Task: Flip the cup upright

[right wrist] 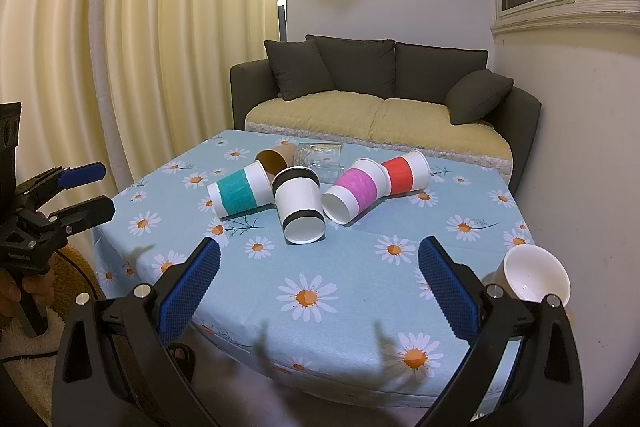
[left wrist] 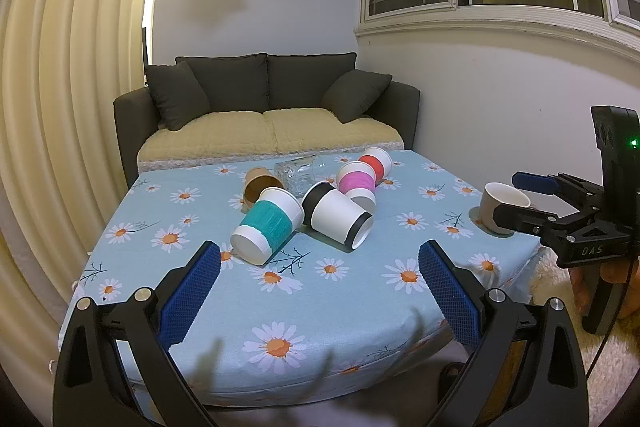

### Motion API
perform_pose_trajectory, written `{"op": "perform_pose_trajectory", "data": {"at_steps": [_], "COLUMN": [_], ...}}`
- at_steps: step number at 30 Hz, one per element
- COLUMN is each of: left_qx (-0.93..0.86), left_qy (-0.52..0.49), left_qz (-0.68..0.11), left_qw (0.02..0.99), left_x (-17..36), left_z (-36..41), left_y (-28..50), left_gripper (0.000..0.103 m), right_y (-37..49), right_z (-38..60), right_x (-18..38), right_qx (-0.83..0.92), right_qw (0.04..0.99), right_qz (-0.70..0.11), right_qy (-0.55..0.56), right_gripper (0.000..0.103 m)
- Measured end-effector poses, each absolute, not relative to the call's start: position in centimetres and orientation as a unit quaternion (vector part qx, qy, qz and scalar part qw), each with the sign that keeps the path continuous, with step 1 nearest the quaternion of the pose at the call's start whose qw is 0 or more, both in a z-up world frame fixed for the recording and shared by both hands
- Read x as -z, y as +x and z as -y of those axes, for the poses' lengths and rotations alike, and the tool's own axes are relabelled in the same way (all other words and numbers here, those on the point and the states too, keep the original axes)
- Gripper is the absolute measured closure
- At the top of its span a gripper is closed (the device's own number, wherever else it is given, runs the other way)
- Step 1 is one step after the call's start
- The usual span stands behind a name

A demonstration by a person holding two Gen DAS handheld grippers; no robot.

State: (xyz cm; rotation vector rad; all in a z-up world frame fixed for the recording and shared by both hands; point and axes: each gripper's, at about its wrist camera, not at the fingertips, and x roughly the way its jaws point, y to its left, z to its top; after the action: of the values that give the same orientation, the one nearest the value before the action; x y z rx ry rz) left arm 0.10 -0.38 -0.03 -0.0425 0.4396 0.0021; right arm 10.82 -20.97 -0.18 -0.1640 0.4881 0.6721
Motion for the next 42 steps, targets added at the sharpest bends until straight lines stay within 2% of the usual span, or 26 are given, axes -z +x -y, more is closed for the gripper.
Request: {"op": "perform_pose_trajectory", "data": {"at_steps": [31, 42], "left_qx": [0.001, 0.004], "left_qy": [-0.021, -0.036], "left_qz": [-0.221, -0.243], "left_qw": [0.975, 0.969], "left_x": [0.1, -0.1], "left_z": [0.6, -0.4], "left_y": [0.1, 1.6], "left_gripper": [0.006, 0.006], "right_y": [10.9, 13.0], "right_z": [20.8, 21.0], "right_x": [0.4, 0.6], "right_qx": [-0.327, -0.335], "right_qw": [0.909, 0.898], "right_qz": [-0.244, -0.280], "right_qy": [-0.082, -0.052], "right_gripper": [0.005, 0.005]}}
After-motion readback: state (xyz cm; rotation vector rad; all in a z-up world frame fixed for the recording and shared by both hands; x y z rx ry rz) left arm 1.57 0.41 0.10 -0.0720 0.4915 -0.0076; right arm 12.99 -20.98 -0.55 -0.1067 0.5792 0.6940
